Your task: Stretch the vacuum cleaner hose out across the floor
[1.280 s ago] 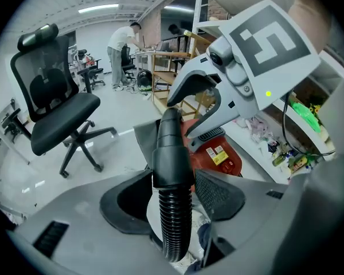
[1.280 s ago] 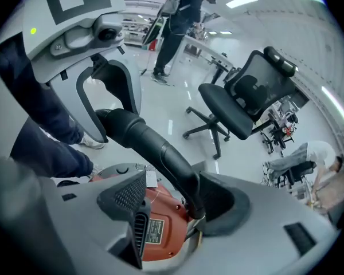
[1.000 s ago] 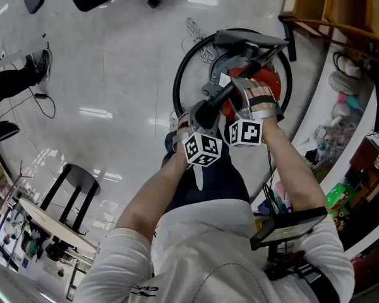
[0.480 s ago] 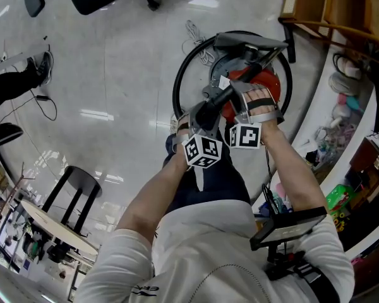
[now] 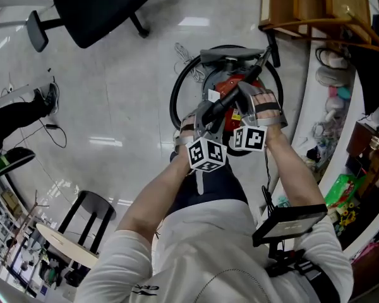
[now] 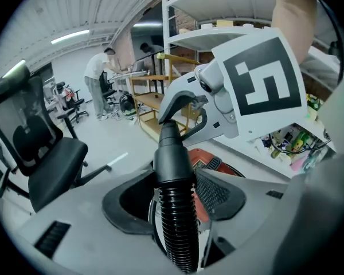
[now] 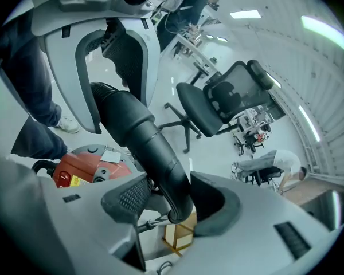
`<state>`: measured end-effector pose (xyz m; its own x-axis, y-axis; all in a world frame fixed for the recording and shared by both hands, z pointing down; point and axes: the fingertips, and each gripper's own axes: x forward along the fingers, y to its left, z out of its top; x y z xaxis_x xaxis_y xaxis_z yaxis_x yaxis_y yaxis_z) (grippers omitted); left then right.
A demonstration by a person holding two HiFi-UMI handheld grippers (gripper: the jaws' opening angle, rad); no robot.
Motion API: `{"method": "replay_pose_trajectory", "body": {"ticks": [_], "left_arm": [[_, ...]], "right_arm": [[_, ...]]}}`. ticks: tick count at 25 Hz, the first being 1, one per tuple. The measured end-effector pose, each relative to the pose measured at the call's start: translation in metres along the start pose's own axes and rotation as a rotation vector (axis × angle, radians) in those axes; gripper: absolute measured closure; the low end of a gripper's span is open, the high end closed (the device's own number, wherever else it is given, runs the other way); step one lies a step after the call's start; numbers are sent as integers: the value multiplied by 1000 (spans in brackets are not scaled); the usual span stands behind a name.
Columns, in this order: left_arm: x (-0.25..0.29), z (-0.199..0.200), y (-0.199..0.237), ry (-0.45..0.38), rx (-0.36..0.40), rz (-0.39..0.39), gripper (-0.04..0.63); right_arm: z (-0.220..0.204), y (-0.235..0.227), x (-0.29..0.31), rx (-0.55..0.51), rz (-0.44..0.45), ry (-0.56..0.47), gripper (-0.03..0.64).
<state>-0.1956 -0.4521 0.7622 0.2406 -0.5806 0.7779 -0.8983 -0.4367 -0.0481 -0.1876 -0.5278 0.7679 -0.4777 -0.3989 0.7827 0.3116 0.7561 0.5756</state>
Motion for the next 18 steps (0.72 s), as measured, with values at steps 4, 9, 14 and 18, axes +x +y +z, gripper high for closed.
{"method": "replay_pose_trajectory", "body": {"ticks": [4, 9, 14, 18], "left_arm": [[-1, 36, -9, -24, 90, -37, 382], [-6, 70, -25, -37, 186, -98, 382], [-6, 91, -42, -49, 265, -158, 382], [-7, 100, -53, -48, 321, -194, 382]], "right_arm": [[-27, -18, -20, 60, -55, 55, 405], [-56, -28, -45, 136, -101, 120, 410], [-80, -31, -64, 196, -138, 183, 411], [-92, -29, -74, 230, -154, 215, 411]]}}
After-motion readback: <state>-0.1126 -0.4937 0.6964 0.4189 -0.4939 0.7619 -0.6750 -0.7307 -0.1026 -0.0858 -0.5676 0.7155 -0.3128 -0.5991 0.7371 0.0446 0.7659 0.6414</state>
